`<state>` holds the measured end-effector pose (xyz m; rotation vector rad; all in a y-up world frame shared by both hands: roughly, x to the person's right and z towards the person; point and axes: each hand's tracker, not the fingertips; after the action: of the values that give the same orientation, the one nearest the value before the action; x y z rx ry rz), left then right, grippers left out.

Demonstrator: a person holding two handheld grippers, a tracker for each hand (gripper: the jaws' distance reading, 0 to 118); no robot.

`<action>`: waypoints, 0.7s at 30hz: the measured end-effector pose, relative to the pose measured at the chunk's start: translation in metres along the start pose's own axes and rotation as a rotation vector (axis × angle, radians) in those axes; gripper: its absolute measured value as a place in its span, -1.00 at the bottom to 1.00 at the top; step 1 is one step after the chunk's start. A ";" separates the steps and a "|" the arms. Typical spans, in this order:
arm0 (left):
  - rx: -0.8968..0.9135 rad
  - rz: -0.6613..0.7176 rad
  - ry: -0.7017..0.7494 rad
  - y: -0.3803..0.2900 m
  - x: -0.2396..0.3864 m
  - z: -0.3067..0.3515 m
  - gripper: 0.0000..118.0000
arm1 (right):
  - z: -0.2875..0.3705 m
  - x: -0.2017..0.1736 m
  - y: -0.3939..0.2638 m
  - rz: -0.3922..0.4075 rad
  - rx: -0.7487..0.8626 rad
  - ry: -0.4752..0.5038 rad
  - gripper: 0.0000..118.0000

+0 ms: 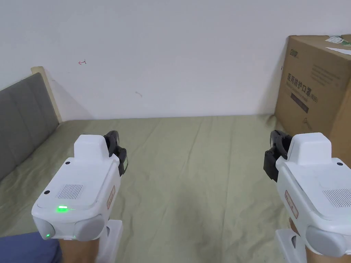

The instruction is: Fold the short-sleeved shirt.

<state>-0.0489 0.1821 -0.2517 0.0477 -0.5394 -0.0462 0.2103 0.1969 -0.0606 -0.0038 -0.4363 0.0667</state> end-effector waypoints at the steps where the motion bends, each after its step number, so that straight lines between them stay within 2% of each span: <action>1: -0.004 -0.002 0.000 -0.001 0.003 0.001 -1.00 | 0.001 0.001 0.000 0.005 0.002 -0.002 -1.00; 21: -0.028 0.016 -0.027 -0.011 0.015 0.001 -1.00 | 0.005 0.008 0.000 0.020 0.009 -0.011 -1.00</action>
<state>-0.0368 0.1699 -0.2438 0.0150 -0.5664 -0.0385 0.2158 0.1976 -0.0525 0.0008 -0.4470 0.0880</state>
